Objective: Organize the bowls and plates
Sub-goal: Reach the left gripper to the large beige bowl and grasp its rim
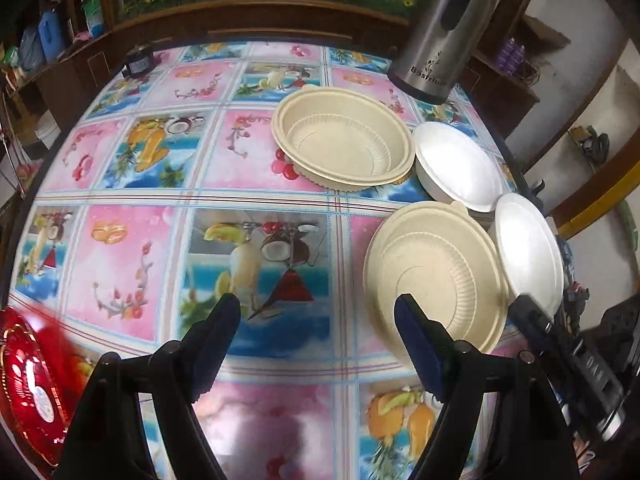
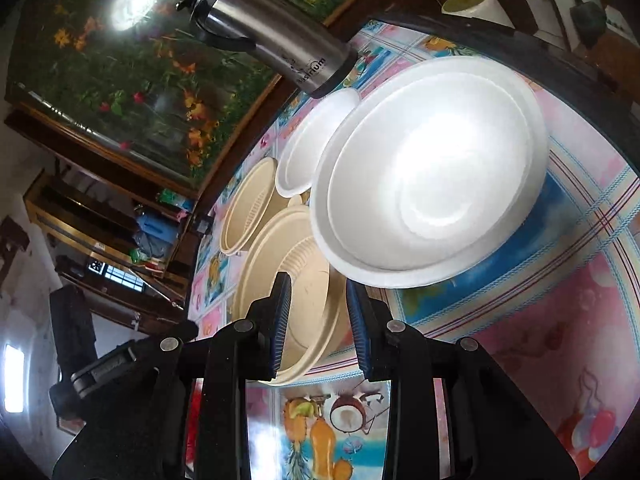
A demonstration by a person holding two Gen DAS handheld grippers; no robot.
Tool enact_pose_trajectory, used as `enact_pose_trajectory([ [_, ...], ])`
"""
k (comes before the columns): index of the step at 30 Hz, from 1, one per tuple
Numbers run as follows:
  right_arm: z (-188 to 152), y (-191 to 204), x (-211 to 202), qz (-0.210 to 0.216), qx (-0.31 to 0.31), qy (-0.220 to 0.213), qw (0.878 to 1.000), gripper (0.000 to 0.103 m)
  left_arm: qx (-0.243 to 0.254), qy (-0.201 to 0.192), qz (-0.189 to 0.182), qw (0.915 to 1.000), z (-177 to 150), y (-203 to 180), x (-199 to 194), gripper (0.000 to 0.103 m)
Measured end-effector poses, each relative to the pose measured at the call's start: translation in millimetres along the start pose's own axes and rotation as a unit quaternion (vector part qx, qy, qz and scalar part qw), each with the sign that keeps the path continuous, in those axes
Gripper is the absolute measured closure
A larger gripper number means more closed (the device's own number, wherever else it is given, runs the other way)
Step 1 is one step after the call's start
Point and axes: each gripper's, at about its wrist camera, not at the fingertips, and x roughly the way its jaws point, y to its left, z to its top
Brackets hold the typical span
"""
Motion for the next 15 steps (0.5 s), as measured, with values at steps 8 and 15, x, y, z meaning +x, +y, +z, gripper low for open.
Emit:
enact_pose_trajectory([
  [8, -3, 3, 2, 0.005, -0.006, 0.000, 1.000, 0.075, -0.015, 0.010, -0.002, 0.9998, 9, -6, 20, 0.023],
  [15, -3, 6, 10, 0.013, -0.014, 0.015, 1.000, 0.075, -0.004, 0.013, -0.041, 0.9991, 13, -22, 29, 0.023],
])
